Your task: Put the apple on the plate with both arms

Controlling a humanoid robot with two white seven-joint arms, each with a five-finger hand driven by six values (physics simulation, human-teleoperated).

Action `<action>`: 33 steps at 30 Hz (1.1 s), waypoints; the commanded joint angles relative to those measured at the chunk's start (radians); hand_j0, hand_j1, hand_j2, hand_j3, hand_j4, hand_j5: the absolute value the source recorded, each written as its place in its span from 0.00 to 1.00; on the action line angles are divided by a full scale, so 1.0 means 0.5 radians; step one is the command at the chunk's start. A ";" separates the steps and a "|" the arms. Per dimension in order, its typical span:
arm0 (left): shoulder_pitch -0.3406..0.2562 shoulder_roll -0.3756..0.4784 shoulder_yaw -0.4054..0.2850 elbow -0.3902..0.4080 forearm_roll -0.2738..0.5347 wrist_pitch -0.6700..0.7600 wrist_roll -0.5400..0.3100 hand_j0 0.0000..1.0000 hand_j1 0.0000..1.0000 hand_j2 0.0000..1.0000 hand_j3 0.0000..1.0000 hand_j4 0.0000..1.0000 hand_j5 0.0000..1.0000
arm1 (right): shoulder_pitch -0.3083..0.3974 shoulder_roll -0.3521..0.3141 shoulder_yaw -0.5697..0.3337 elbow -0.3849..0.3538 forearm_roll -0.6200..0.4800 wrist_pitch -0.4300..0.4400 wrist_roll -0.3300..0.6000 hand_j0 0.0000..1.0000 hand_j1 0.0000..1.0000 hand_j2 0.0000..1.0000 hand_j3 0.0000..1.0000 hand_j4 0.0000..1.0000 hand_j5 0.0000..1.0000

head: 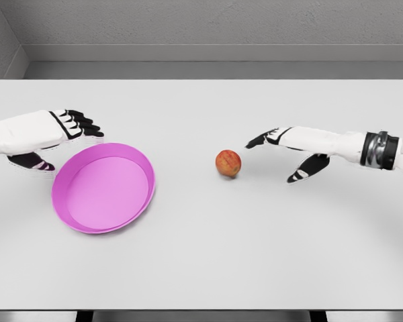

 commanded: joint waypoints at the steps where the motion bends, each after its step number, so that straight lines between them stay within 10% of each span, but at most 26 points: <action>1: -0.005 -0.079 -0.081 -0.008 0.012 0.002 0.001 1.00 1.00 1.00 1.00 1.00 1.00 | 0.022 -0.039 -0.695 0.017 -0.031 -0.021 -0.002 1.00 1.00 1.00 1.00 1.00 1.00; 11: -0.373 -0.668 -0.302 0.019 0.012 0.002 -0.260 1.00 1.00 1.00 1.00 1.00 1.00 | 0.092 -0.020 -0.803 0.024 -0.022 -0.021 -0.002 1.00 1.00 1.00 1.00 1.00 1.00; 16: -0.558 -1.048 -0.489 0.443 0.009 0.002 -0.376 1.00 1.00 1.00 1.00 1.00 1.00 | 0.095 -0.039 -0.806 0.024 -0.013 -0.021 -0.002 1.00 1.00 1.00 1.00 1.00 1.00; 33: -0.650 -1.392 -0.612 0.569 -0.181 0.002 -0.395 1.00 1.00 1.00 1.00 1.00 1.00 | 0.092 -0.029 -0.797 0.014 -0.003 -0.021 -0.002 1.00 1.00 1.00 1.00 1.00 1.00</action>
